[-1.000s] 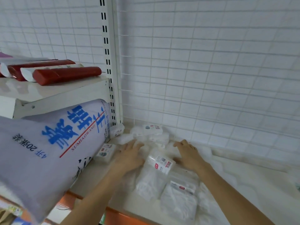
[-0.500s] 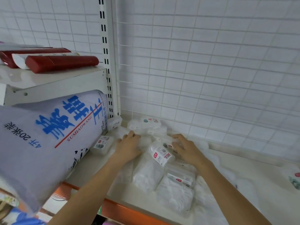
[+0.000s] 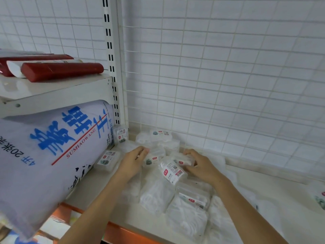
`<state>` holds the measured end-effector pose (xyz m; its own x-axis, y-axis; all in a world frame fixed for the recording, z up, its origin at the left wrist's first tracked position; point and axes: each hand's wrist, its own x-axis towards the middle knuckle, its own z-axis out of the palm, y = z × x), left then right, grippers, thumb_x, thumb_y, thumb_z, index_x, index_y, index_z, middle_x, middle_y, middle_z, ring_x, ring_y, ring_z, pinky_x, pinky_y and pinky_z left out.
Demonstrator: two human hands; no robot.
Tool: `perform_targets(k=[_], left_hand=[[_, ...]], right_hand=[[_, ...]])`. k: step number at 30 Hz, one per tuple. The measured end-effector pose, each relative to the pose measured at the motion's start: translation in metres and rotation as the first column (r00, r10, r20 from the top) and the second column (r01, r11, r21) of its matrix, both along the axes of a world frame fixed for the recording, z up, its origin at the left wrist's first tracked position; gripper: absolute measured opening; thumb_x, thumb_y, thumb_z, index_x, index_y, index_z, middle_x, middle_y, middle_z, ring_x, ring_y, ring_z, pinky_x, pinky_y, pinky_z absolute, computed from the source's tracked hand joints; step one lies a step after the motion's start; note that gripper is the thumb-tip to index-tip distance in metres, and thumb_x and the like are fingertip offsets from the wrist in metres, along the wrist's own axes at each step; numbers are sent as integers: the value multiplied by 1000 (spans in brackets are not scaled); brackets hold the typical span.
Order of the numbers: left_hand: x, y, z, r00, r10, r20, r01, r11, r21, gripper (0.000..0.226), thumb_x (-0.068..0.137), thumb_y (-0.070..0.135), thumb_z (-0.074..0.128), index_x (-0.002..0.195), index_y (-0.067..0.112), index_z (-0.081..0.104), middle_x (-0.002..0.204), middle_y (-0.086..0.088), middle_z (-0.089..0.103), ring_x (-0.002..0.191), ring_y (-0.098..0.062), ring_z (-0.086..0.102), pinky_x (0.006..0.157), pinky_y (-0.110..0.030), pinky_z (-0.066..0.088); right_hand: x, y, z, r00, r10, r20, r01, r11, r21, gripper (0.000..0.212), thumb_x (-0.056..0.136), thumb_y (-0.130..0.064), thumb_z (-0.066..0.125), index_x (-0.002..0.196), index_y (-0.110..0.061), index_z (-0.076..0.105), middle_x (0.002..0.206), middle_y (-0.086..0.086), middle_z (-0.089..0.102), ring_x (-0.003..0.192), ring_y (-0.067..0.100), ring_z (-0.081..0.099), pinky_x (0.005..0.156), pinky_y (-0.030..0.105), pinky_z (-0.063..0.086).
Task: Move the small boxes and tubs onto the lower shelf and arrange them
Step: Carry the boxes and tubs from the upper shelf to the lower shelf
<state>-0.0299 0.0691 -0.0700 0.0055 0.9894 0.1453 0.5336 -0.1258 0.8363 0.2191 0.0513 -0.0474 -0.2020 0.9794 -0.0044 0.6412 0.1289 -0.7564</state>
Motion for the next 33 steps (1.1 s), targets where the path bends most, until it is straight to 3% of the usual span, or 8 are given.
perform_targets(k=[5, 9, 13, 17, 23, 28, 30, 33], left_hand=[[1, 3, 0, 999, 51, 15, -51, 998, -32, 32, 97, 44, 34, 102, 24, 57, 98, 0, 67, 94, -17, 62, 85, -41, 50], [-1, 2, -2, 999, -26, -40, 22, 997, -76, 24, 91, 54, 41, 106, 37, 49, 101, 12, 60, 97, -14, 57, 89, -37, 47], [-4, 1, -3, 952, -136, -273, 111, 988, -107, 69, 63, 57, 63, 125, 37, 40, 116, 11, 54, 96, -10, 56, 85, -32, 47], [0, 2, -2, 904, -79, -421, 55, 996, -68, 75, 74, 49, 66, 136, 29, 30, 125, 3, 43, 100, -17, 55, 85, -31, 45], [4, 2, -4, 900, -42, -434, 48, 999, 3, 76, 71, 48, 70, 132, 23, 33, 127, -2, 37, 113, -20, 47, 95, -35, 41], [5, 0, -3, 875, -11, -484, 54, 996, 74, 71, 73, 47, 69, 129, 15, 38, 124, -4, 41, 114, -19, 38, 93, -30, 39], [5, 0, -2, 865, -5, -501, 45, 997, 69, 71, 73, 51, 67, 128, 14, 40, 123, -4, 44, 113, -19, 41, 93, -31, 40], [3, 1, 1, 856, 14, -516, 26, 997, 69, 72, 74, 52, 66, 130, 15, 40, 127, -4, 46, 116, -20, 41, 96, -33, 37]], right_hand=[[1, 1, 1, 981, -51, -189, 52, 999, 2, 31, 87, -18, 61, 112, -32, 48, 104, -16, 55, 84, 19, 65, 64, 26, 54], [2, 6, 1, 982, -102, -161, 104, 995, 3, 25, 94, -15, 49, 117, -23, 54, 118, 1, 50, 90, 22, 61, 55, 22, 49], [4, 9, -2, 985, -115, -131, 111, 993, -40, 43, 86, -11, 58, 127, -22, 49, 127, 2, 36, 100, 17, 55, 67, 20, 51], [6, 8, -3, 998, -60, -6, 60, 997, -46, 67, 76, -8, 68, 135, -23, 39, 128, -2, 28, 111, 13, 45, 95, 25, 44], [4, 10, -7, 995, -45, 90, 41, 998, 47, 71, 72, -13, 75, 134, -18, 39, 122, -5, 34, 108, 10, 46, 84, 14, 42], [0, 8, 1, 941, -31, 338, 2, 996, 85, 76, 73, -32, 75, 137, -20, 36, 132, -4, 39, 122, 13, 37, 104, 31, 35], [-2, 6, 9, 891, -38, 453, -19, 993, 120, 77, 73, -34, 74, 138, -20, 35, 132, -4, 40, 124, 15, 34, 104, 31, 34], [0, -5, 24, 870, -81, 487, -29, 976, 214, 71, 74, -28, 72, 135, -19, 37, 128, -4, 41, 120, 15, 36, 96, 26, 37]])
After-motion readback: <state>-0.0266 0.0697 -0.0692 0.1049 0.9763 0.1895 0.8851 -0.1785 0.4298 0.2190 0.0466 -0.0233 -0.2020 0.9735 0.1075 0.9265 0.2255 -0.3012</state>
